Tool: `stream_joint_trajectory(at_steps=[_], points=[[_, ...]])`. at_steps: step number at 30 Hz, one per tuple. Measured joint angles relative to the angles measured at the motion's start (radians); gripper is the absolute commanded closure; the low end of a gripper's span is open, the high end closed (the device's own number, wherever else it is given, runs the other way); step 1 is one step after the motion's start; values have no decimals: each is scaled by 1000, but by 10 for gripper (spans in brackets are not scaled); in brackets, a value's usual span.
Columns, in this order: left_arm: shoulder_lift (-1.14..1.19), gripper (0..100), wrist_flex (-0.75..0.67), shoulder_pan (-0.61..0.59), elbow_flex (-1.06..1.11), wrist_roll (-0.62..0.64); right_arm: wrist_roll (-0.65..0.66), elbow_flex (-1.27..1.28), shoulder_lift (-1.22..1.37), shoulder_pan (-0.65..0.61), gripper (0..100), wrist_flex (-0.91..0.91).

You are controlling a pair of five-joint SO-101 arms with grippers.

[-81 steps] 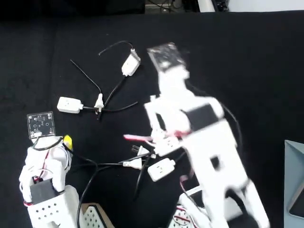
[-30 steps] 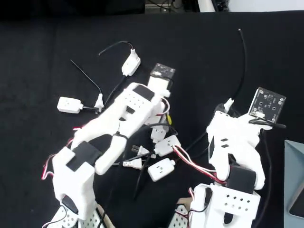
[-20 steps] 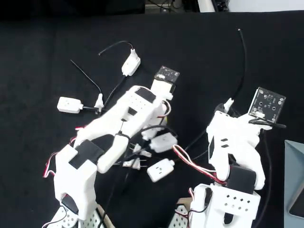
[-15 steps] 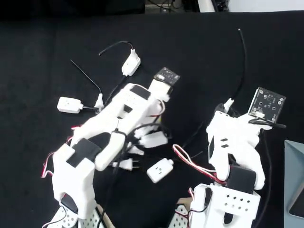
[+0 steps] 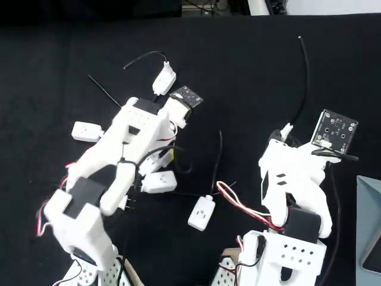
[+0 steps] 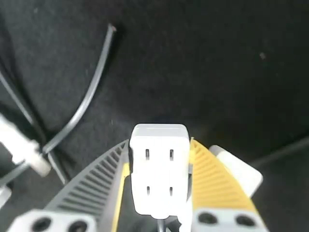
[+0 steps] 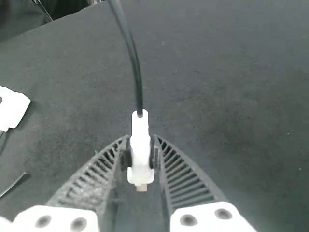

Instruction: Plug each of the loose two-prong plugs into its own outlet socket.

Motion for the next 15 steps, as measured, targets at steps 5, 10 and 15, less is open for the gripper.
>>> stream_joint_trajectory(at_steps=[5, 10, 15], points=[[-158, 786, 11, -25, 61, 74, 0, 0, 0, 0, 985, 0], [-295, 787, 11, -69, 123, 94, 0, 0, 0, 0, 985, 0], [-434, 788, 11, -175, 218, 94, 12, 0, 0, -84, 985, 0]])
